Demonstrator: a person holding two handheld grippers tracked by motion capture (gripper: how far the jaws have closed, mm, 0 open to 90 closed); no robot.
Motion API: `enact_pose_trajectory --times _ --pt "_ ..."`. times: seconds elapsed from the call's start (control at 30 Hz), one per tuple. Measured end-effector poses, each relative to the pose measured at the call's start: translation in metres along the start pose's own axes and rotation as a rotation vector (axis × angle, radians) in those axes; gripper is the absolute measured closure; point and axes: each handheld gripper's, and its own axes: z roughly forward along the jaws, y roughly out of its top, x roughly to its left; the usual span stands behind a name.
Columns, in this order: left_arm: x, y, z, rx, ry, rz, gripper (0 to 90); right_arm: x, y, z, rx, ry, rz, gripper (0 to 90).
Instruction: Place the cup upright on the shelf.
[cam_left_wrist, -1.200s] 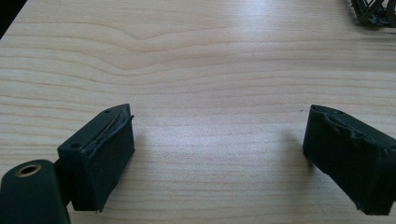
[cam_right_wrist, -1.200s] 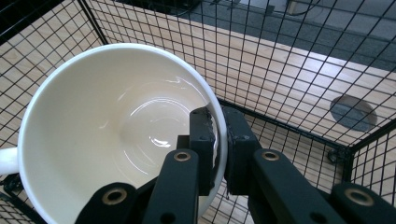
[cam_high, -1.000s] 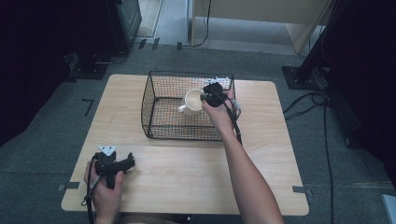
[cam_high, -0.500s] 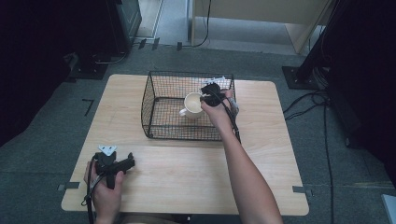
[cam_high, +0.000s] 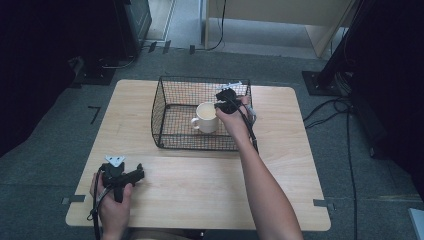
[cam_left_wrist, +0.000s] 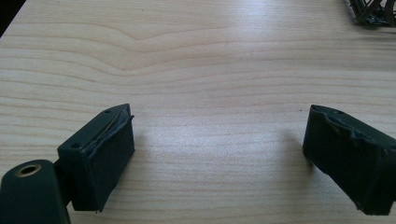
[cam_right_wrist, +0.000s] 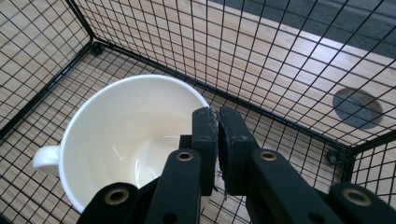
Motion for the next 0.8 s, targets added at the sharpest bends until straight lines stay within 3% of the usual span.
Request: enact_pose_trajectory --times 0.27,0.53,0.8 --pt "0.000 0.000 0.000 0.001 0.000 0.001 9.2 0.003 0.006 -0.022 -0.084 0.026 0.023 86.2" --pt "0.000 0.000 0.000 0.001 0.000 0.001 9.2 0.013 0.005 -0.044 -0.124 0.067 -0.005 84.6" --pt "0.000 0.000 0.000 0.001 0.000 0.001 9.2 0.017 -0.008 -0.062 -0.161 0.082 -0.019 83.5"
